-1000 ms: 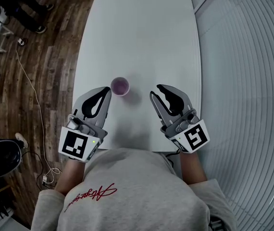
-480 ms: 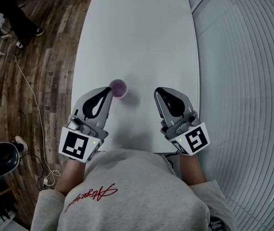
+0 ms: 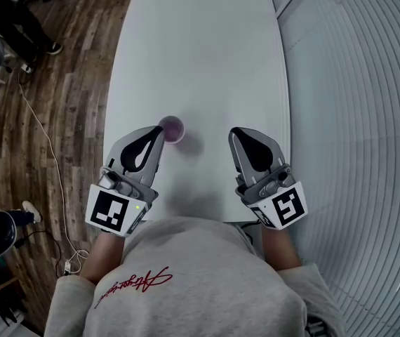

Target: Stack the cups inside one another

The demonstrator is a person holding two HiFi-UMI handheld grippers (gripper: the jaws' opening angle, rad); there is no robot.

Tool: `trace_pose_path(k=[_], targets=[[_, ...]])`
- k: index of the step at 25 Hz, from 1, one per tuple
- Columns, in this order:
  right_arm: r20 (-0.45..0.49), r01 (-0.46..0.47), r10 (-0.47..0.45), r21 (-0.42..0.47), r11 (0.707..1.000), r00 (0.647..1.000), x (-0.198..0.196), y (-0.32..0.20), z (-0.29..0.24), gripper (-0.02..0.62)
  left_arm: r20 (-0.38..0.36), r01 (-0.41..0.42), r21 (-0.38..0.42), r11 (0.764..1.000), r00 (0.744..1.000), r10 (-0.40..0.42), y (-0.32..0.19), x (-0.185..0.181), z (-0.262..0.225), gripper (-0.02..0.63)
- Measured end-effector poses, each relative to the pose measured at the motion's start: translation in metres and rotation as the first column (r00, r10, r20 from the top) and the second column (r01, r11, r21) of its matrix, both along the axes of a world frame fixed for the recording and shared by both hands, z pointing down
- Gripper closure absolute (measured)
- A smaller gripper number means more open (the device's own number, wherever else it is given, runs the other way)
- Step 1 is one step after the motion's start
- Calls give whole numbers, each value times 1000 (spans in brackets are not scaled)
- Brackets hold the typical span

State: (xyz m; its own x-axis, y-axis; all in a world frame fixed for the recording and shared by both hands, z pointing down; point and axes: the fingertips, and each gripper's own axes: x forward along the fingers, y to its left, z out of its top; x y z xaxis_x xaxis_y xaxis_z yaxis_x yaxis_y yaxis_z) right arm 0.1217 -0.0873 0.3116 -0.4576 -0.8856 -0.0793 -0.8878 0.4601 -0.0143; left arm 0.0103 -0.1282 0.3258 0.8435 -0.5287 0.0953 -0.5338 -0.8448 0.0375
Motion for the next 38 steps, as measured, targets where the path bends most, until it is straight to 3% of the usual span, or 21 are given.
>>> trace_pose_path(k=[4, 10, 17, 20, 24, 28, 31, 38], targets=[[-9, -9, 9, -5, 1000, 1000, 0, 0, 1, 600, 13, -7, -1, 1000, 1000, 7, 1, -1, 3, 612], [3, -13, 13, -19, 1000, 1000, 2, 0, 3, 600, -36, 13, 14, 1000, 999, -12, -1, 2, -8, 612], [-6, -7, 7, -25, 1000, 1000, -1, 1, 3, 600, 16, -1, 7, 1000, 1000, 1, 2, -1, 2, 612], [-10, -9, 8, -29, 1000, 1000, -1, 1, 3, 600, -16, 12, 14, 1000, 1000, -12, 1, 1, -5, 612], [-18, -12, 11, -32, 999, 1000, -2, 2, 4, 600, 18, 7, 9, 1000, 1000, -7, 3, -2, 2, 612], [-24, -14, 13, -35, 999, 1000, -2, 3, 5, 600, -19, 19, 19, 1000, 1000, -18, 3, 0, -6, 612], [-28, -15, 14, -36, 999, 1000, -3, 3, 6, 600, 11, 12, 12, 1000, 1000, -12, 5, -2, 1, 612], [-37, -20, 18, -43, 999, 999, -3, 3, 7, 600, -2, 19, 13, 1000, 1000, -19, 4, -2, -2, 612]])
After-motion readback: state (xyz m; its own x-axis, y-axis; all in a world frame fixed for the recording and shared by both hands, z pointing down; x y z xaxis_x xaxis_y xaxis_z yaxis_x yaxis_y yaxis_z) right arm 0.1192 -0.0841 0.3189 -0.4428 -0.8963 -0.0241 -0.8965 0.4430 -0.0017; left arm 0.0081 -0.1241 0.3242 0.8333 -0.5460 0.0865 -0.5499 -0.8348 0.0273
